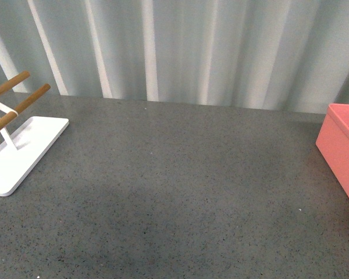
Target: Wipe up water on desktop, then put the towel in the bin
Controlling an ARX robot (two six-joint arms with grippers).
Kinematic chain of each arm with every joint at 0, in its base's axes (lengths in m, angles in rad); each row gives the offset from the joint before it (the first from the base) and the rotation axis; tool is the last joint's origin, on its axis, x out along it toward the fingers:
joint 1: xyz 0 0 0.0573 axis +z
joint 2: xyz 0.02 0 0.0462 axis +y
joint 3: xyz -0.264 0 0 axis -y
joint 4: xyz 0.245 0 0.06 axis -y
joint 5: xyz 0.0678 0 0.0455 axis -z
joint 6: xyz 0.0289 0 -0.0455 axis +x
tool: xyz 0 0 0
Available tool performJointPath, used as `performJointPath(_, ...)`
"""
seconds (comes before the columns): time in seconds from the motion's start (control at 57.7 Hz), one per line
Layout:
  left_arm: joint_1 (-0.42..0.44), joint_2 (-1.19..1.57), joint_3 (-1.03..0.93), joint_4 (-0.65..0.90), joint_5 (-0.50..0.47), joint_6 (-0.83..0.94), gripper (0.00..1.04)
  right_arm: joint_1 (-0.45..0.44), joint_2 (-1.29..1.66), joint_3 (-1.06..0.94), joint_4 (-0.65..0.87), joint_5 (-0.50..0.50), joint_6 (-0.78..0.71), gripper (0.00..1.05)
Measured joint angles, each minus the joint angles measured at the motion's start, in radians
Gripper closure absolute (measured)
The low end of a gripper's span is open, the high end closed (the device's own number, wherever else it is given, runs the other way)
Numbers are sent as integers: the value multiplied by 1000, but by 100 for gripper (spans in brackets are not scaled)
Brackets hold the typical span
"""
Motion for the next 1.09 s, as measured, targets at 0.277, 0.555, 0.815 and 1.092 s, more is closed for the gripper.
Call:
performJointPath(0.277, 0, 0, 0, 0, 0, 0, 7, 99, -179, -233, 147, 160, 224, 71)
performJointPath(0.555, 0, 0, 0, 0, 0, 0, 7, 132, -319, -331, 111, 169, 238, 101)
performJointPath(0.815, 0, 0, 0, 0, 0, 0, 7, 132, -439, -377, 41, 172, 244, 101)
performJointPath(1.092, 0, 0, 0, 0, 0, 0, 7, 132, -529, -409, 3, 172, 247, 101)
